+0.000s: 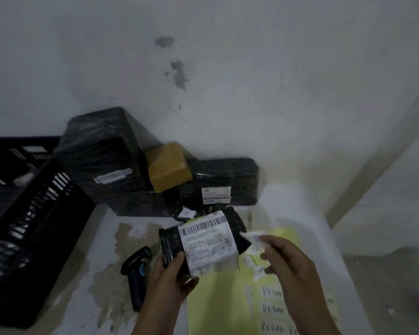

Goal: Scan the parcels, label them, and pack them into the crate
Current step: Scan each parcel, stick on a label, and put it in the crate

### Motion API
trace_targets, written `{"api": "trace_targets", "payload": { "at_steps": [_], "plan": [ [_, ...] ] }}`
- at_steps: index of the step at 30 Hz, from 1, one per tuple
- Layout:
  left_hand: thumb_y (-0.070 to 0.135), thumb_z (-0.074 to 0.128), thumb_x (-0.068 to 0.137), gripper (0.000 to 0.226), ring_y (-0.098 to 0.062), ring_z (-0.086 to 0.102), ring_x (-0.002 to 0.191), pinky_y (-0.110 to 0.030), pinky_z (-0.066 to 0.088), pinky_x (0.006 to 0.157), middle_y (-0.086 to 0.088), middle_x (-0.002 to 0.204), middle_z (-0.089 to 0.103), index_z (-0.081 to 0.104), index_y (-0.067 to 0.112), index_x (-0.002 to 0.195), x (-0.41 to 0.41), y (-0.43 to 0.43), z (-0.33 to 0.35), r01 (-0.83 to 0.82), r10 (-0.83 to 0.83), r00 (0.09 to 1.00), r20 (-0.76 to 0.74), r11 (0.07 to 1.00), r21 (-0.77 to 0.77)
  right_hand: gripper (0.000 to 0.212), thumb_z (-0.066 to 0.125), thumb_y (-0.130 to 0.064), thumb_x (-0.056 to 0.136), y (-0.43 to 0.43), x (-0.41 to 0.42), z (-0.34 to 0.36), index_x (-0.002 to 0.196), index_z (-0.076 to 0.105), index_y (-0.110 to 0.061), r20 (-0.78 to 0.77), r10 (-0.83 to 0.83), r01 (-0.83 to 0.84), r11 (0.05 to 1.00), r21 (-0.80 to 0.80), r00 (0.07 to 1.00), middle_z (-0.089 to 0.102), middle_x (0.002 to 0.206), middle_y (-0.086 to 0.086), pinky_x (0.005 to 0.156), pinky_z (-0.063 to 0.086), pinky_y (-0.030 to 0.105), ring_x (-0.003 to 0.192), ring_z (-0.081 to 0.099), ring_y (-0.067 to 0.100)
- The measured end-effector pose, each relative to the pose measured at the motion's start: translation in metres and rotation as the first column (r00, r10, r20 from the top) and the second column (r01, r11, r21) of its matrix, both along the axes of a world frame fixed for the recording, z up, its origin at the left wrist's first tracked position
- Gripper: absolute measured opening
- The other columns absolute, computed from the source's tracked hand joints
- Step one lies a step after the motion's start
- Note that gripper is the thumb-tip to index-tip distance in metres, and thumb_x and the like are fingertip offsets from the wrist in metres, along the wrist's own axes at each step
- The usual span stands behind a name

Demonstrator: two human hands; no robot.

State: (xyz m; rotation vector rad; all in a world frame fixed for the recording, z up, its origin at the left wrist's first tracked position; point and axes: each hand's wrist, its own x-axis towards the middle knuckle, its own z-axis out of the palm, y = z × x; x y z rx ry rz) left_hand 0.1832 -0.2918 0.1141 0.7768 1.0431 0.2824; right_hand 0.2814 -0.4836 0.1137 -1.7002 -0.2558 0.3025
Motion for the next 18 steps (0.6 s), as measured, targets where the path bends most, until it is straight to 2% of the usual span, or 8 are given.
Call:
{"api": "trace_targets", "payload": {
  "at_steps": [2,5,8,10,12,15,18],
  "plan": [
    [0.008,0.057,0.1,0.018,-0.034,0.062,0.085,-0.042,0.05,0.075,-0.01,0.094,0.068,0.059,0.025,0.097,0.002,0.007,0.009,-0.009,0.009,1.0,0.029,1.0,-0.011,0.033,0.059,-0.012,0.095,0.013,-0.01,0.019,0.089,0.075,-0.041,0.058,0.052,-0.053,0.999,0.004,0.997,0.073,0.087,-0.011,0.065,0.048,0.011,0.075,0.067,0.005],
    [0.007,0.064,0.096,0.018,-0.037,0.064,0.092,-0.045,0.052,0.076,-0.01,0.102,0.068,0.059,0.024,0.099,-0.005,0.025,0.024,-0.008,0.008,0.996,0.088,1.0,0.0,0.035,0.061,-0.017,0.093,0.041,-0.026,0.047,0.101,0.068,-0.051,0.254,0.157,-0.138,0.986,-0.094,0.954,0.07,0.1,-0.023,0.068,0.046,0.009,0.088,0.066,0.001],
    [0.014,0.07,0.092,0.022,-0.033,0.07,0.094,-0.039,0.053,0.071,-0.009,0.103,0.076,0.064,0.023,0.111,-0.023,0.043,0.035,0.003,-0.013,0.99,0.137,0.997,0.077,0.032,0.062,-0.019,0.094,0.066,-0.042,0.062,0.108,0.069,-0.047,0.446,0.229,-0.152,0.968,-0.202,0.865,0.065,0.112,-0.028,0.072,0.046,0.009,0.094,0.064,-0.001],
    [0.019,0.072,0.091,0.025,-0.03,0.072,0.095,-0.036,0.054,0.069,-0.004,0.101,0.078,0.065,0.026,0.115,-0.037,0.056,0.041,0.022,-0.042,0.986,0.159,0.992,0.122,0.026,0.058,-0.029,0.095,0.083,-0.053,0.07,0.115,0.066,-0.044,0.535,0.263,-0.139,0.955,-0.262,0.803,0.064,0.114,-0.027,0.075,0.045,0.006,0.098,0.062,-0.004],
    [0.023,0.073,0.09,0.027,-0.03,0.072,0.098,-0.037,0.054,0.071,-0.003,0.103,0.079,0.066,0.027,0.116,-0.049,0.069,0.049,0.037,-0.063,0.982,0.18,0.989,0.145,0.03,0.051,-0.038,0.093,0.101,-0.064,0.078,0.119,0.066,-0.037,0.628,0.278,-0.091,0.945,-0.313,0.727,0.064,0.117,-0.024,0.081,0.043,0.004,0.103,0.06,-0.005],
    [0.025,0.072,0.09,0.03,-0.03,0.072,0.101,-0.038,0.054,0.074,-0.004,0.107,0.078,0.066,0.026,0.119,-0.064,0.085,0.055,0.043,-0.073,0.977,0.2,0.988,0.151,0.034,0.052,-0.034,0.091,0.127,-0.082,0.088,0.117,0.07,-0.025,0.765,0.28,-0.001,0.939,-0.343,0.579,0.068,0.117,-0.014,0.091,0.045,0.01,0.106,0.06,0.0],
    [0.024,0.071,0.09,0.029,-0.029,0.073,0.1,-0.038,0.053,0.076,-0.003,0.104,0.079,0.065,0.026,0.118,-0.079,0.098,0.06,0.038,-0.072,0.97,0.234,0.988,0.147,0.033,0.065,-0.023,0.081,0.145,-0.096,0.09,0.113,0.072,-0.019,0.841,0.326,0.078,0.916,-0.394,0.432,0.071,0.111,-0.009,0.081,0.054,0.021,0.097,0.064,0.006]
  ]
}}
